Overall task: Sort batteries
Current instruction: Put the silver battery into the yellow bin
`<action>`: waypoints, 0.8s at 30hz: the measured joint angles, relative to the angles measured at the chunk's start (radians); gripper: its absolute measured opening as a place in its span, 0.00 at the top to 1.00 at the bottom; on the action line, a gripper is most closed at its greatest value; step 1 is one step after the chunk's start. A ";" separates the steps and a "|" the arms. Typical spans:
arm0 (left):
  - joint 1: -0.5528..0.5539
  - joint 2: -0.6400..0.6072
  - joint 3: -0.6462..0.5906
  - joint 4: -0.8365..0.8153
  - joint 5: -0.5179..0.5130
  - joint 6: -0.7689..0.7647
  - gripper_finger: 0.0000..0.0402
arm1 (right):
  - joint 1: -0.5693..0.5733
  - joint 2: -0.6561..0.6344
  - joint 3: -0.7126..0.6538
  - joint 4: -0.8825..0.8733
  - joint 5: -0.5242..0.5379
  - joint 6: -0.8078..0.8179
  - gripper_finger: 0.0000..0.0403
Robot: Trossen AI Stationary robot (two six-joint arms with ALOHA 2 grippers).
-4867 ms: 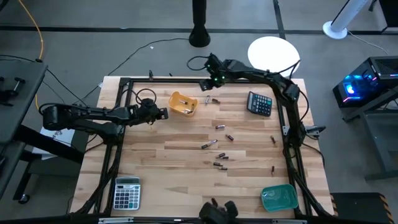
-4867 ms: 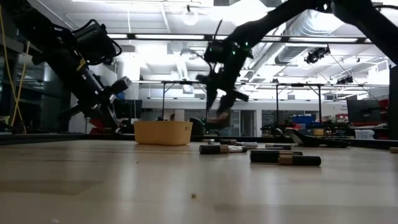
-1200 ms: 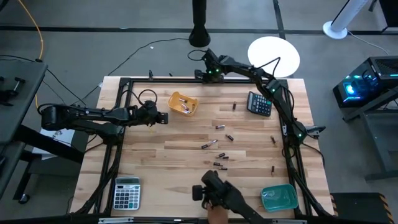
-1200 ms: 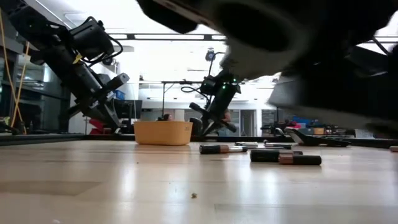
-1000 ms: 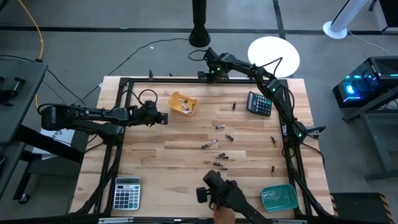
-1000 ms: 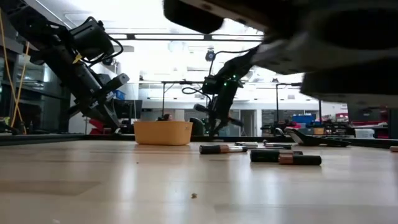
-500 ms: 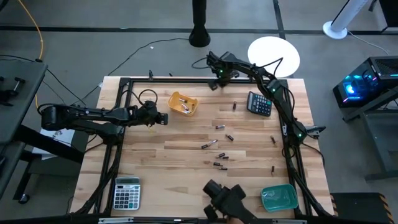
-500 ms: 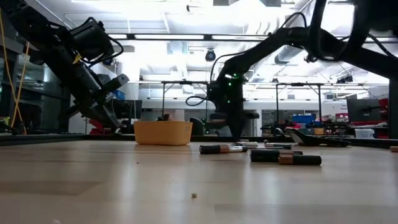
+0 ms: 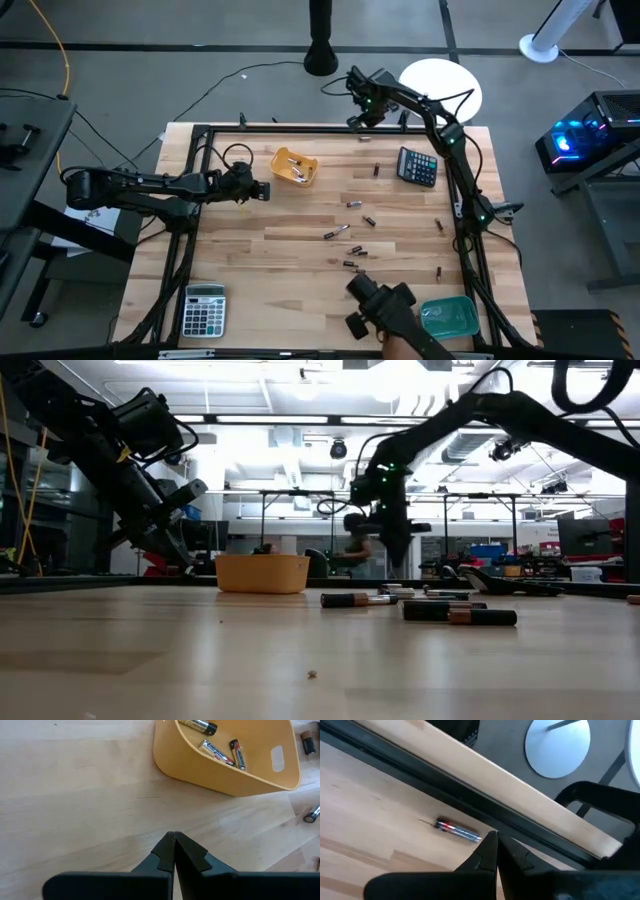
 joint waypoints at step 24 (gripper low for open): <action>-0.001 0.000 0.000 0.001 0.001 -0.001 1.00 | 0.025 -0.013 -0.141 0.164 -0.079 -0.003 1.00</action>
